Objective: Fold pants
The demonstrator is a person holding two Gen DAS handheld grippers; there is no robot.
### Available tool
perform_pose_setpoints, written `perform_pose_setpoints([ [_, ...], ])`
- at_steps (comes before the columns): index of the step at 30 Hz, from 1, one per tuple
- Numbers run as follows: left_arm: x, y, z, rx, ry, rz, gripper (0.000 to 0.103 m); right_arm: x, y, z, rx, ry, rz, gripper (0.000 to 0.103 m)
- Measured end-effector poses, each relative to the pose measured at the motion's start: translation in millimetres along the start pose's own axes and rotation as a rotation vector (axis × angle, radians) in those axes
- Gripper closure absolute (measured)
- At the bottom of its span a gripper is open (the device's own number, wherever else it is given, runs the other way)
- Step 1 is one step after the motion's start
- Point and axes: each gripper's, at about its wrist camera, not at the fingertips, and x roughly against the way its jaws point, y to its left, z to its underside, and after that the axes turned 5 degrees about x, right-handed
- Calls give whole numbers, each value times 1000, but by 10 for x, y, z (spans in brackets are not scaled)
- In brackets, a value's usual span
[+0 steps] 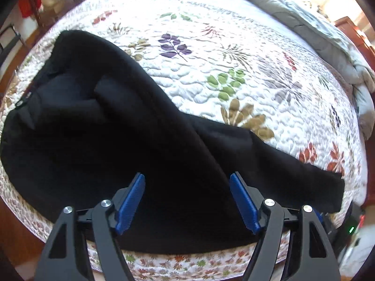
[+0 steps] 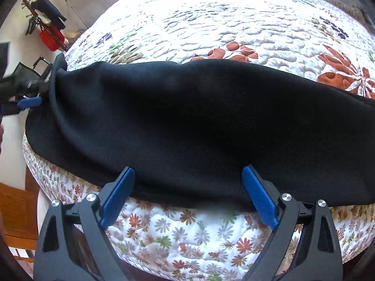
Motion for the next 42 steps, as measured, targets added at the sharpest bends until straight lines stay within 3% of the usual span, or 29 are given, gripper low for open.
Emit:
perform_pose_setpoints([
  [3, -118, -53, -74, 12, 93, 7, 28, -3, -6, 0, -7, -3, -6, 10],
  [8, -340, -46, 39, 16, 161, -27, 27, -11, -21, -19, -15, 0, -23, 8],
  [9, -389, -10, 66, 35, 169, -12, 41, -28, -14, -31, -16, -1, -25, 8],
  [10, -441, 36, 95, 59, 183, 29, 70, -19, -25, -22, -15, -1, -27, 8],
  [11, -468, 64, 116, 77, 197, 62, 84, -18, -30, -21, -14, -2, -31, 8],
  [14, -405, 143, 226, 99, 126, 122, 92, -11, -55, -21, -15, -1, -42, 8],
  [19, -90, 365, 708, 155, -63, 209, 93, 22, -124, -30, -38, 10, -75, 8],
  [22, -88, 474, 1076, 168, -135, 201, 95, 45, -86, -85, -41, 29, -52, 13],
  [24, -154, 521, 1223, 177, -165, 187, 96, 126, 65, -170, -11, 16, -23, 33],
  [25, -182, 528, 1282, 176, -182, 187, 96, 163, 142, -202, 1, 2, -55, 32],
  [29, -251, 551, 1344, 182, -206, 200, 96, 168, 735, -337, 97, 3, -233, 32],
  [36, -301, 642, 1393, 177, -207, 248, 95, -435, 1394, -426, 176, 126, -225, 31],
  [39, -224, 697, 1319, 165, -166, 245, 73, -557, 1491, -345, 209, 85, -191, 17],
  [40, -166, 731, 1288, 173, -166, 233, 59, -557, 1556, -303, 232, 67, -162, 17],
  [42, 29, 814, 1156, 185, -180, 182, 52, -583, 1641, -261, 283, 47, -107, 16],
])
